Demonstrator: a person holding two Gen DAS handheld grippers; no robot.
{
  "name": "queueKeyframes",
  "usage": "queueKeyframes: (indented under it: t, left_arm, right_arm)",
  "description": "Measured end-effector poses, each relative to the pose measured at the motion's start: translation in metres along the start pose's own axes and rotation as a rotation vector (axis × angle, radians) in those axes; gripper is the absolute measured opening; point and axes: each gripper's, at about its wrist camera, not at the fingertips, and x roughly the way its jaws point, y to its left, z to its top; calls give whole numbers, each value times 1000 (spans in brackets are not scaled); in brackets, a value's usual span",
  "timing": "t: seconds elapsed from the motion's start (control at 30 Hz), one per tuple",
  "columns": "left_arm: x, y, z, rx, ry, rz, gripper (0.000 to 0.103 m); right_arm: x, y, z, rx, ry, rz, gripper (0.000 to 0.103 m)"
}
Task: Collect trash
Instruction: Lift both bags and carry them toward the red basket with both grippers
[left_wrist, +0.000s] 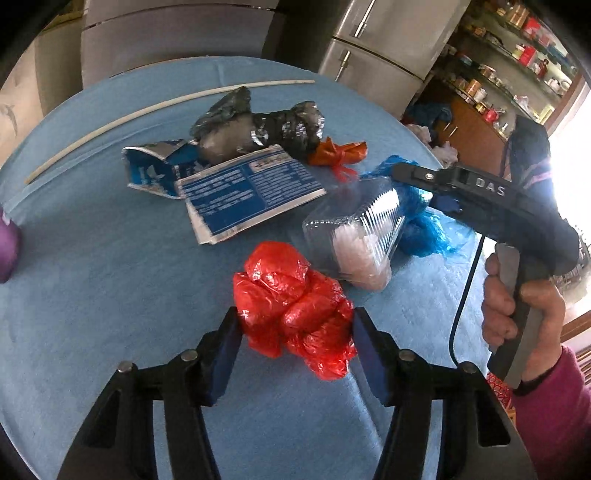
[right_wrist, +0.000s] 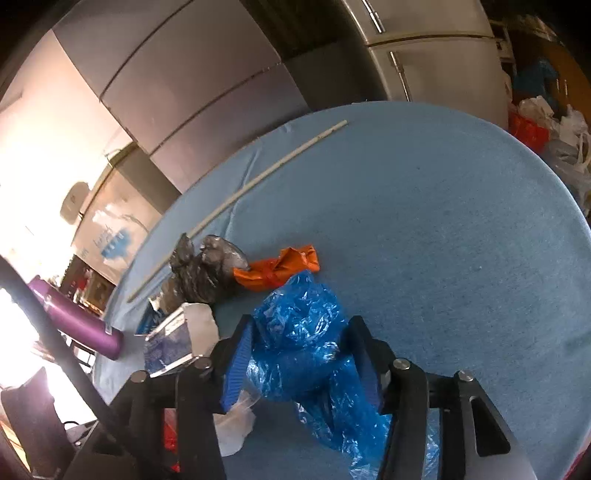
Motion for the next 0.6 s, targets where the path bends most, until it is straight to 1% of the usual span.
queueKeyframes:
  t: [0.1,0.3,0.53,0.6]
  left_arm:
    - [-11,4,-7,-4,-15,10,61]
    - [-37,3,-13,9,-71,58,61]
    - [-69,-14,-19,74,-141,124,61]
    - [-79,-24,-22,107,-170,160,61]
  right_arm:
    - [-16,-2,-8,19,-37,-5,51]
    - [-67,-8,-31,64,-97,35,51]
    - [-119,6,-65,34,-144,75,51]
    - [-131,11,-75,24,-158,80,51]
